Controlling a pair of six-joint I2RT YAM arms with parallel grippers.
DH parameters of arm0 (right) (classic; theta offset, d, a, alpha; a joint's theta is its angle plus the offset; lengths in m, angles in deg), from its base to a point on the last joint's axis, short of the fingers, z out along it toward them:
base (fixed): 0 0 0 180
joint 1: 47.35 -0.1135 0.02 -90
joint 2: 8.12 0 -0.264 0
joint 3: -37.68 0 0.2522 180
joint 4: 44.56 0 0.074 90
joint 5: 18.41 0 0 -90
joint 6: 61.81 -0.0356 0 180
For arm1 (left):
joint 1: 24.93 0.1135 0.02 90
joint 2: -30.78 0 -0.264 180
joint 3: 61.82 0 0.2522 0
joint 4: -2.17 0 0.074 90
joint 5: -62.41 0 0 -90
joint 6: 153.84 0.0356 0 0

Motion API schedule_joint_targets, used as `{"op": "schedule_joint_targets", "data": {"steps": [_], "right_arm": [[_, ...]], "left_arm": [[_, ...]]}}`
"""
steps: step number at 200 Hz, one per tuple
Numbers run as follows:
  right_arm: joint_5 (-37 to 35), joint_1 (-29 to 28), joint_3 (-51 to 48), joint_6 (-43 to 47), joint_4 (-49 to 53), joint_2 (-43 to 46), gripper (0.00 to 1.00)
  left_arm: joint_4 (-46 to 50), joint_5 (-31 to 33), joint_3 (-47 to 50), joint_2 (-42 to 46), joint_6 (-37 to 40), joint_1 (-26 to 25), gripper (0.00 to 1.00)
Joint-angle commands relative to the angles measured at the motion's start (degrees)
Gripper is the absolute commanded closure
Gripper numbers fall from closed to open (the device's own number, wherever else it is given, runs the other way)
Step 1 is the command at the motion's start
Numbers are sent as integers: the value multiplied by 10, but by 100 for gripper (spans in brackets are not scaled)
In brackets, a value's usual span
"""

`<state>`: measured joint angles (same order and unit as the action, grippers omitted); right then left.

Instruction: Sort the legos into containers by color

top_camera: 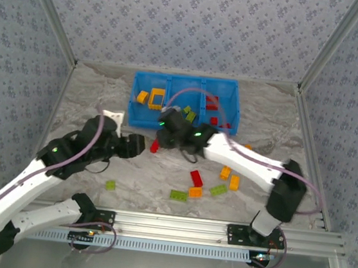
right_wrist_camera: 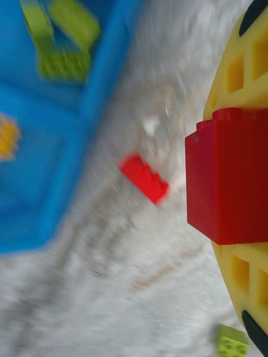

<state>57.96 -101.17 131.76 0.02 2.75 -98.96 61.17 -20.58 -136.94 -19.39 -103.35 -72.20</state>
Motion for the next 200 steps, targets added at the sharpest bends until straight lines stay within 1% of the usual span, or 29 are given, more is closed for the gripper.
{"op": "schedule_joint_targets", "data": {"steps": [1, 16, 25, 33, 54, 70, 110, 124, 144, 172, 200], "right_arm": [[-31, 76, -63, -20, 19, 45, 63], [-21, 137, -91, -21, 12, 70, 63], [-8, 172, -95, -17, 12, 70, 63], [7, 204, -94, -13, -10, 64, 63], [50, 273, -68, -5, -30, 11, 63], [64, 302, -29, 3, -33, -49, 64], [106, 348, 102, 22, -16, -196, 65], [123, 354, 147, 30, -4, -238, 65], [129, 355, 203, 37, 24, -291, 64], [134, 358, 245, 39, 42, -337, 64], [145, 362, 254, 35, 45, -358, 63]], "left_arm": [[-106, 7, -28, -54, 19, -47, 30], [-147, 22, -36, -96, 24, -82, 31], [-169, 33, -42, -120, 31, -101, 30], [-187, 41, -47, -142, 36, -118, 30], [-210, 72, -71, -198, 51, -157, 31], [-220, 83, -84, -231, 54, -171, 31], [-239, 119, -97, -270, 64, -202, 31], [-248, 126, -97, -278, 69, -209, 31], [-251, 136, -100, -293, 77, -217, 31], [-254, 136, -103, -310, 77, -219, 31], [-254, 136, -106, -313, 79, -220, 31]]}}
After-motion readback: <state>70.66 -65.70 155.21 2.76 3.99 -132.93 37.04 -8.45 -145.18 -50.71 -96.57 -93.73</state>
